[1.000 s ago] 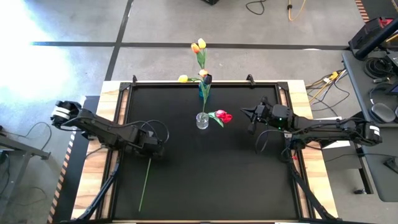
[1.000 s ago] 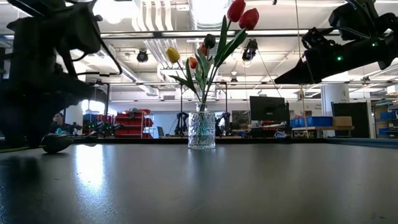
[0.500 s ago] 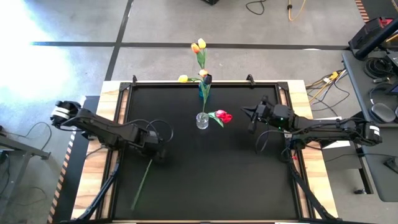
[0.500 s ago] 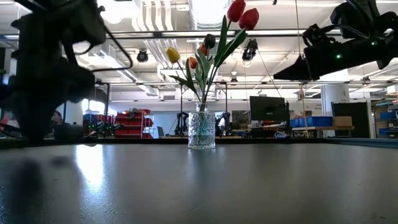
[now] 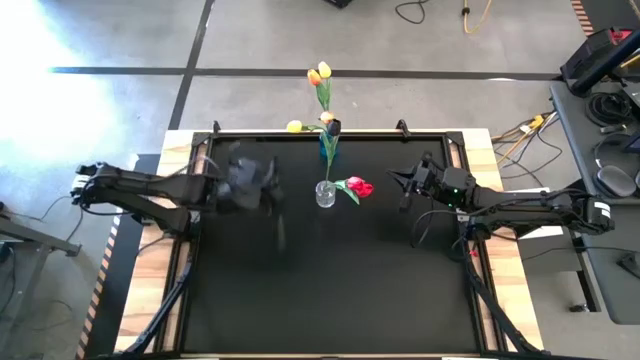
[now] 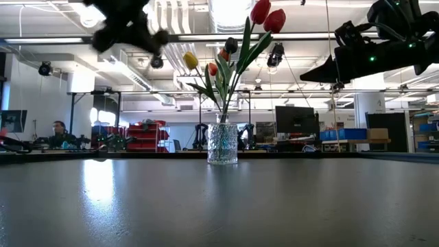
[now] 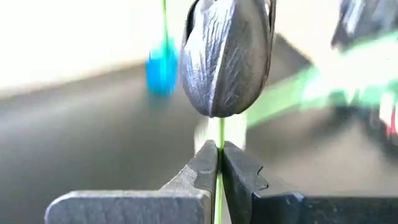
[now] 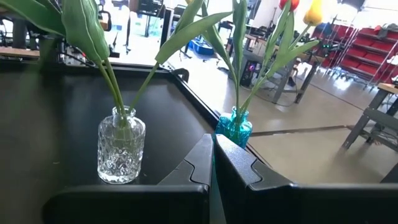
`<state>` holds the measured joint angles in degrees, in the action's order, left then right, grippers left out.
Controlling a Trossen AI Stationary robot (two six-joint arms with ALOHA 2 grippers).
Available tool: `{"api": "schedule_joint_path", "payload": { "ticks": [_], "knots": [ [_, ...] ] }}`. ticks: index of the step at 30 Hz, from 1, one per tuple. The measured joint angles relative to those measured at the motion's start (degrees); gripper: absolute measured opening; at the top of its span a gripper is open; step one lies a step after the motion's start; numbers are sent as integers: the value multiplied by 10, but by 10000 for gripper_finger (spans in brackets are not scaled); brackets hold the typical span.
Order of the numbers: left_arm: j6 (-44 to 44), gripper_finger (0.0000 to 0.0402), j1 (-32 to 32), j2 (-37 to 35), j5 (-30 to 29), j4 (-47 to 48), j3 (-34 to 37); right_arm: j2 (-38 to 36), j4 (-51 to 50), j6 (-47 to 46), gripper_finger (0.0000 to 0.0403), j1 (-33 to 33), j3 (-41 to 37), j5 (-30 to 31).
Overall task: Sort flowers into vase by color
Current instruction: Put the black tulip into the transparent vase
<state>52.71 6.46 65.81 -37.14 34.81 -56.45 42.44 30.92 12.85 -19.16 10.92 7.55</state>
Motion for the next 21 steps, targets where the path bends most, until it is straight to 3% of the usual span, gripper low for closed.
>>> {"api": "schedule_joint_path", "payload": {
  "ticks": [3,6,8,13,21],
  "knots": [
    [-177,0,-25,-2,-80,-130,-18,0,-1,0,9,0,0,0],
    [-336,0,-51,5,-82,-276,-16,0,-1,0,9,0,0,0],
    [-392,0,-70,11,-67,-331,-15,0,-1,0,9,0,0,0],
    [-455,0,-103,17,-32,-389,-14,0,7,-2,9,0,0,0],
    [-465,0,-108,6,-11,-457,-16,0,11,2,9,0,0,0]
  ]
}}
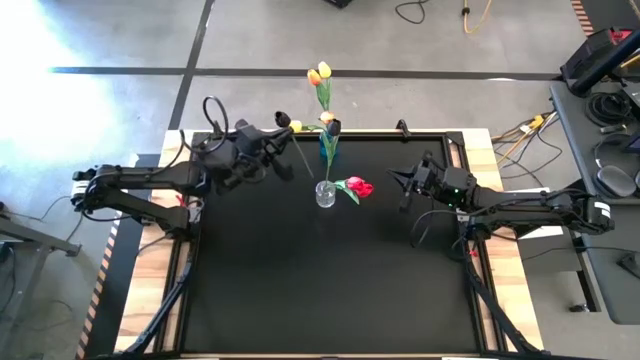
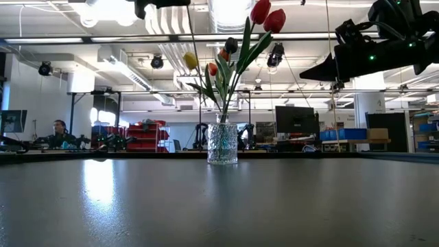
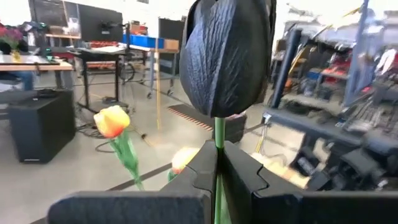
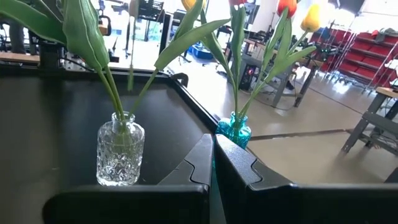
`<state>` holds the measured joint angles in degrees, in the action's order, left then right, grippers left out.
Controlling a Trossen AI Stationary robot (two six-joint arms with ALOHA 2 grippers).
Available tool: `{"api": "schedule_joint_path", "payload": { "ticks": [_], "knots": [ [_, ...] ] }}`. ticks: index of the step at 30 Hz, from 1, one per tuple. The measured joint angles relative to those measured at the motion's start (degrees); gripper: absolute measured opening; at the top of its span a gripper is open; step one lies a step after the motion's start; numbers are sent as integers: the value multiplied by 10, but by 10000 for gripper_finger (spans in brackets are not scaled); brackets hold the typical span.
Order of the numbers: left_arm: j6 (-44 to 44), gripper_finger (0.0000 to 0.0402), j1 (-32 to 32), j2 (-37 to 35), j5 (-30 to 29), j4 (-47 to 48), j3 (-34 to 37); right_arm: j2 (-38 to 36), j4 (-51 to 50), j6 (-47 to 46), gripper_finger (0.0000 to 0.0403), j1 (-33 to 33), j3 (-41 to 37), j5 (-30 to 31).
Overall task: Sort flowers into vase by color
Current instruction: Put the black tulip into the transparent vase
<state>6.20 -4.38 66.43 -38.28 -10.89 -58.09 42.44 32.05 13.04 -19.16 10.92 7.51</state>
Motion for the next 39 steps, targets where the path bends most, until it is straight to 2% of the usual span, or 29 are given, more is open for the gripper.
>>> {"api": "schedule_joint_path", "payload": {
  "ticks": [11,32,39],
  "knots": [
    [43,0,-5,28,61,-32,1,0,0,0,9,0,0,0],
    [6,0,-12,79,58,-46,1,0,0,0,9,0,0,0],
    [-14,0,-12,104,76,-46,-12,0,0,0,9,0,0,-1]
  ]
}}
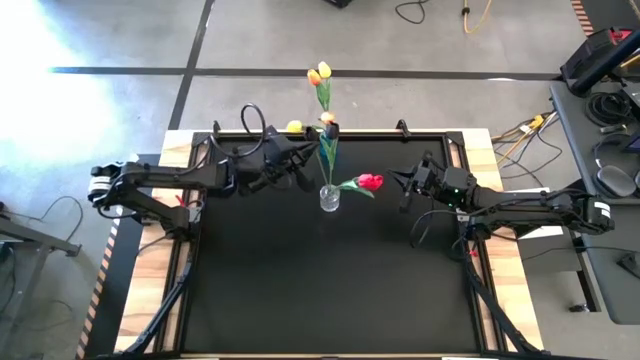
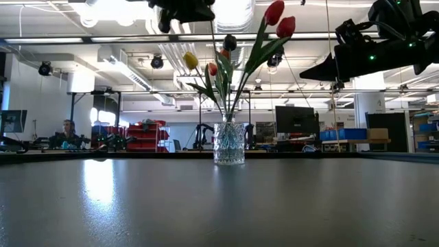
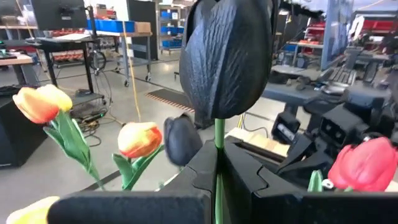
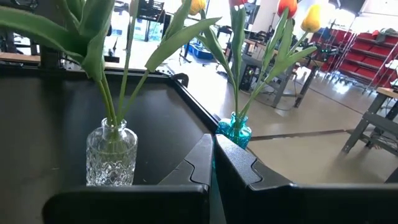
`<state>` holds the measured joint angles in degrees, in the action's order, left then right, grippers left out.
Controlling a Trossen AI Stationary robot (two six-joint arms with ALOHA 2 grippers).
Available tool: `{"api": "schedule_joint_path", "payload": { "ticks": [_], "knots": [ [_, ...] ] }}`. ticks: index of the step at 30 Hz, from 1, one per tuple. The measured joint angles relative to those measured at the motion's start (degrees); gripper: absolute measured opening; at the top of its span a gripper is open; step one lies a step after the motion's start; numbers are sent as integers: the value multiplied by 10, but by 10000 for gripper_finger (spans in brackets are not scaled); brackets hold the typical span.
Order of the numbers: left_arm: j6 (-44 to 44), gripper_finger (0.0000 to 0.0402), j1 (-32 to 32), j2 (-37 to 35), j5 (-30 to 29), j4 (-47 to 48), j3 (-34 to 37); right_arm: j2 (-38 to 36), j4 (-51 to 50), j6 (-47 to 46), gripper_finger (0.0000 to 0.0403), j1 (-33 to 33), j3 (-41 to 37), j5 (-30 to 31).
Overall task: Sort flowers into vase by color
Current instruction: Put the black tulip into the transparent vase
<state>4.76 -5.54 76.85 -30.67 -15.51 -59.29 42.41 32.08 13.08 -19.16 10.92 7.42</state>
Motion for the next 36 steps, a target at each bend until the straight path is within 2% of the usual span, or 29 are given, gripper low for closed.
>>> {"api": "schedule_joint_path", "payload": {
  "ticks": [10,17,25,36],
  "knots": [
    [2,0,0,8,28,12,-19,0,0,3,9,0,0,-2],
    [5,0,0,38,45,36,-19,0,0,4,9,0,0,-2],
    [12,0,0,72,46,53,-19,0,0,3,9,0,0,-2],
    [18,0,0,67,42,86,-18,0,-1,4,9,0,0,-2]
  ]
}}
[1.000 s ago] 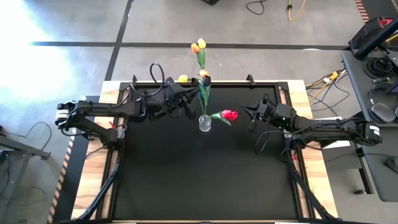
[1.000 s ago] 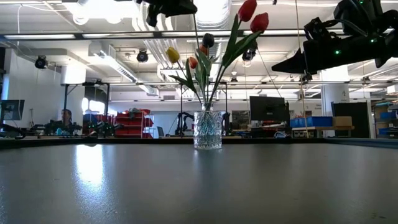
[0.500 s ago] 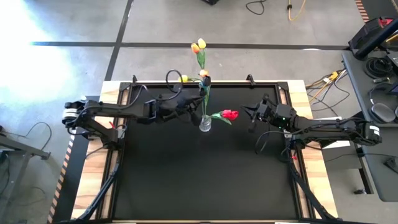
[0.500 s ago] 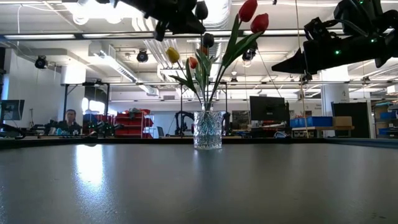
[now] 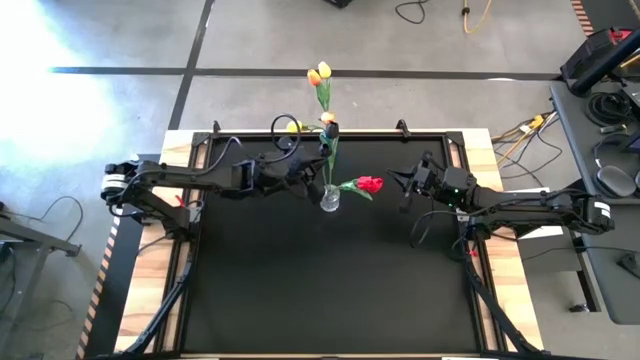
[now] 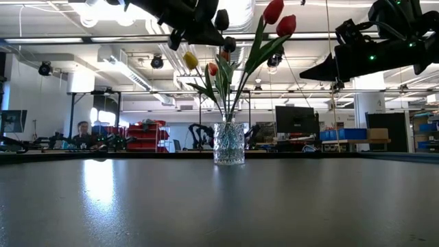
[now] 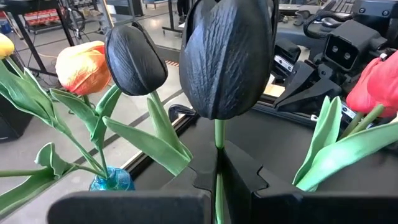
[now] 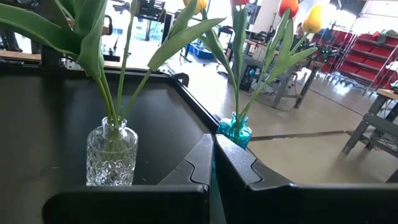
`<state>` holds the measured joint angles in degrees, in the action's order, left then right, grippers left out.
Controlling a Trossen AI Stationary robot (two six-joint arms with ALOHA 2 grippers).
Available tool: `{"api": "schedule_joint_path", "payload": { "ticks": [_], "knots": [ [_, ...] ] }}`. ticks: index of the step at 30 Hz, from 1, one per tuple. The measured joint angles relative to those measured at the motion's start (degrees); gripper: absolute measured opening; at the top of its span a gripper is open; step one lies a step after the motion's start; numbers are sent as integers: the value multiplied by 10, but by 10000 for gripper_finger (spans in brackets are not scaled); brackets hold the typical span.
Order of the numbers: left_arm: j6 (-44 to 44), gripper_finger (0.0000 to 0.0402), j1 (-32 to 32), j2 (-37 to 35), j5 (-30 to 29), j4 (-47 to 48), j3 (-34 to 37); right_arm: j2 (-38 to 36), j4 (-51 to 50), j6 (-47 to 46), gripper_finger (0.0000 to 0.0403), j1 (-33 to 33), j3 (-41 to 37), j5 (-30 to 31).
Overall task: Sort flowers into vase by color
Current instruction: Put the black tulip into the transparent vase
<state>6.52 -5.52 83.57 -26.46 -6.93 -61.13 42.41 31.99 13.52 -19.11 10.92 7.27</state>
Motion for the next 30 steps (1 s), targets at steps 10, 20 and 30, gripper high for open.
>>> {"api": "schedule_joint_path", "payload": {
  "ticks": [10,20,30],
  "knots": [
    [0,15,0,-1,0,19,2,0,0,0,9,0,0,0],
    [15,88,1,1,2,46,4,0,0,0,9,0,0,0],
    [11,91,1,0,2,64,4,0,0,0,9,0,0,0]
  ]
}}
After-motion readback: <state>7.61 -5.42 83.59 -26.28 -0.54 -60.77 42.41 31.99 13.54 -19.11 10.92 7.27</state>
